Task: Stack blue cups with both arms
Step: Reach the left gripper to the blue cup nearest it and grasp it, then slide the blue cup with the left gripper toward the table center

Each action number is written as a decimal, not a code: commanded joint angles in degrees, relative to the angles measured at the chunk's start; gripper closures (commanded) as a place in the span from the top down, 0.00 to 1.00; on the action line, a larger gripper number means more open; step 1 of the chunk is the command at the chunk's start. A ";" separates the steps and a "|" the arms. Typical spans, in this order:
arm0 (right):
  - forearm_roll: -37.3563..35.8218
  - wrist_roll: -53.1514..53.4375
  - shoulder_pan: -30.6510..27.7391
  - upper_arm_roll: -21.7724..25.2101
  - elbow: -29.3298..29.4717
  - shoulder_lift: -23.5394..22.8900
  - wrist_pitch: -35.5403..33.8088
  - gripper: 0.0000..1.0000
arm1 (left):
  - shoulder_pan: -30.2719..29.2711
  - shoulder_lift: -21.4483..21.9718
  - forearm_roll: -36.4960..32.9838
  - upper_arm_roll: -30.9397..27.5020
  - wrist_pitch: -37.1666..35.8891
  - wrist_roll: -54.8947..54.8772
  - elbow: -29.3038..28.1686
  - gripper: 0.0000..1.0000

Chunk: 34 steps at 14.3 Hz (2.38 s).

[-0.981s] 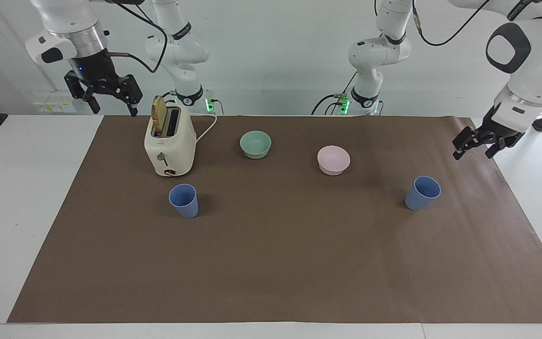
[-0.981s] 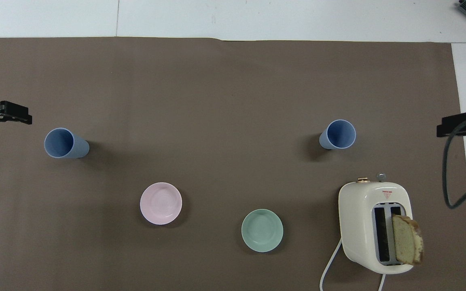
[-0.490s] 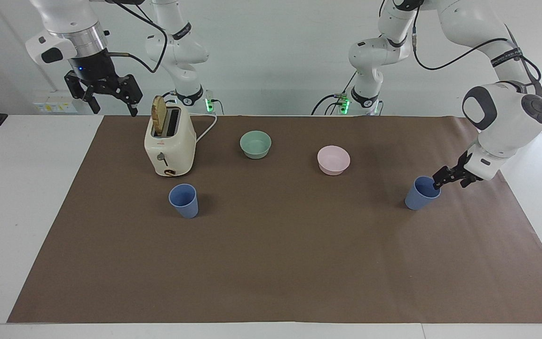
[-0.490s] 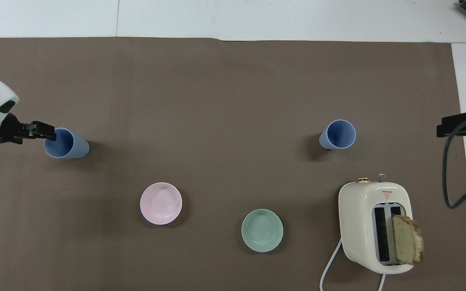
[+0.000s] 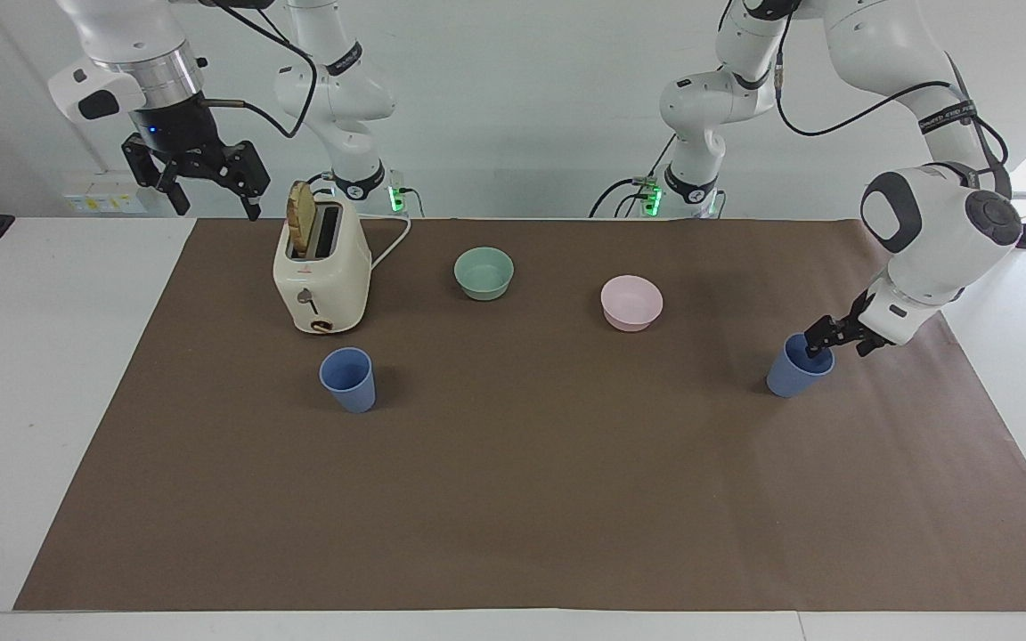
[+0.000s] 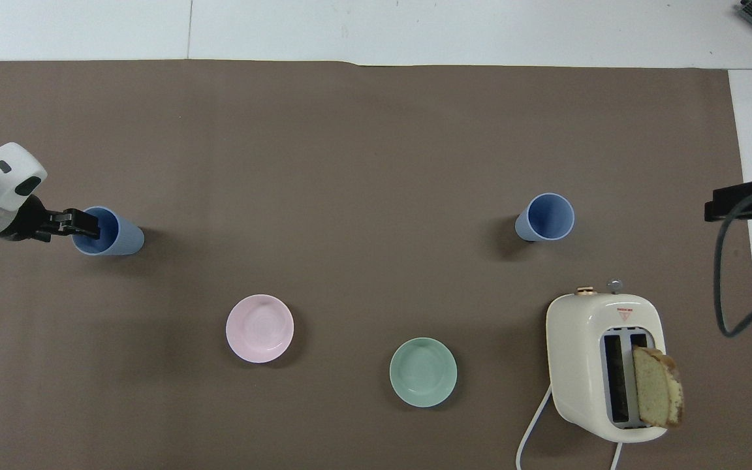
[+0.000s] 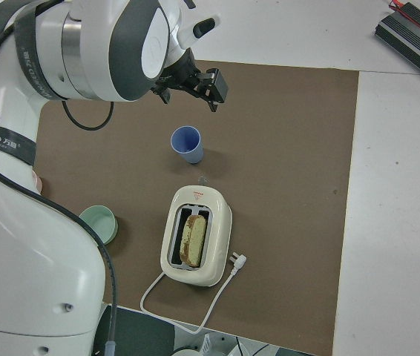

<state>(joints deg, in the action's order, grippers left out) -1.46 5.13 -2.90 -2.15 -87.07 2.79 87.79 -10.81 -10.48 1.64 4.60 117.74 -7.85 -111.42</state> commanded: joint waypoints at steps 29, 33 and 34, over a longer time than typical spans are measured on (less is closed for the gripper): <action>0.23 -0.82 -0.44 -0.22 -1.44 1.34 -0.33 1.00 | 6.05 2.48 5.39 14.38 -12.45 32.95 14.92 0.00; 0.23 -0.73 -0.44 -0.22 -1.44 1.34 -0.33 1.00 | 14.22 1.26 5.39 14.29 -7.63 42.80 14.30 0.00; 0.23 -0.73 -0.44 -0.22 -1.44 1.34 -0.33 1.00 | 15.81 0.21 5.30 14.29 -5.61 44.13 14.13 0.00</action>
<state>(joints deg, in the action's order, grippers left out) -1.46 5.13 -2.90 -2.15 -87.09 2.80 87.67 2.01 -8.76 7.24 19.66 108.76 33.09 -97.11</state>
